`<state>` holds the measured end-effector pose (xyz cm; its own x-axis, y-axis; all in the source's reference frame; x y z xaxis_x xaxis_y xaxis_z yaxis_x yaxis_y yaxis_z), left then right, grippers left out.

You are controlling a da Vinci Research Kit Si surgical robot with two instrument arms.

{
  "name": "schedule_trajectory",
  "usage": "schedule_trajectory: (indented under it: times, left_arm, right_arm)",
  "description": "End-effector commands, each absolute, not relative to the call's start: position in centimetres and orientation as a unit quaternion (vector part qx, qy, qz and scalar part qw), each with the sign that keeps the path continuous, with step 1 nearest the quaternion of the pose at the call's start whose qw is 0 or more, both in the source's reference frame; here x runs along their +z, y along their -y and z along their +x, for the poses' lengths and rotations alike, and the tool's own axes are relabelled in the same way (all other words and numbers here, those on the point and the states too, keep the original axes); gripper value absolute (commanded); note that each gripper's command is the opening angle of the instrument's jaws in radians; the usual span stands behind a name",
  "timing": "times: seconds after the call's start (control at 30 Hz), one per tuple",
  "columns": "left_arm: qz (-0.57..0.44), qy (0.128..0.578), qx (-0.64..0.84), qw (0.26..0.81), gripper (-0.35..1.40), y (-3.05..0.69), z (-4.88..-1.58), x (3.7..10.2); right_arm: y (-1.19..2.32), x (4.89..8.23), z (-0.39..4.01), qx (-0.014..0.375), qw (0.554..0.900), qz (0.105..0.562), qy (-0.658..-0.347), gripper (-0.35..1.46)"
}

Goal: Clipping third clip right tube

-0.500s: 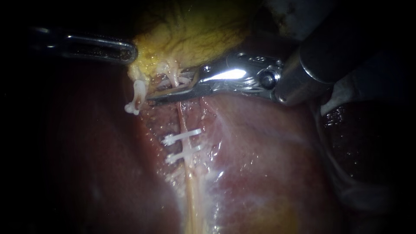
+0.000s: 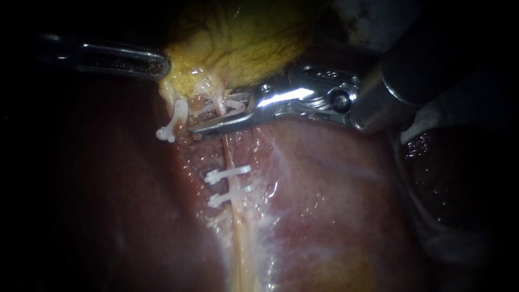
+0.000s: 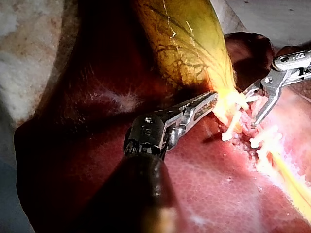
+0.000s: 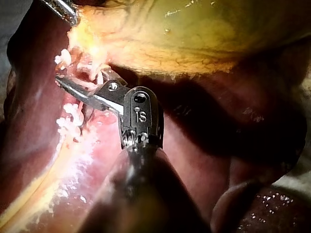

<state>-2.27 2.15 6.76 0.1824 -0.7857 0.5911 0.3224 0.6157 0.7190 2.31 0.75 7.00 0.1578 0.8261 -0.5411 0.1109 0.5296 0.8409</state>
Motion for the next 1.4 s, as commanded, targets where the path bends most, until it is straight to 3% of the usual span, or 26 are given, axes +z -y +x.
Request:
schedule_trajectory:
  times: [0.03, 0.3, 0.73, 1.07, 1.4]
  left_arm:
    - [0.224, 0.517, -0.377, 0.735, -0.35, -2.15, -2.27, 6.76]
    - [0.224, 0.517, -0.377, 0.735, -0.35, -2.15, -2.28, 6.77]
    - [0.224, 0.517, -0.376, 0.735, -0.35, -2.16, -2.27, 6.78]
    - [0.224, 0.517, -0.377, 0.735, -0.35, -2.17, -2.24, 6.76]
    - [0.225, 0.517, -0.377, 0.735, -0.35, -2.18, -2.23, 6.76]
  right_arm:
    - [-0.74, 7.01, 2.32, 0.276, 0.642, 0.404, -0.591, 0.50]
    - [-0.69, 7.08, 2.31, 0.270, 0.573, 0.473, -0.613, 0.52]
    - [-0.61, 7.11, 2.37, 0.309, 0.563, 0.493, -0.586, 0.51]
    - [-0.33, 7.13, 2.30, 0.289, 0.566, 0.531, -0.561, 0.49]
    - [-0.18, 7.04, 2.27, 0.272, 0.567, 0.543, -0.556, 0.49]
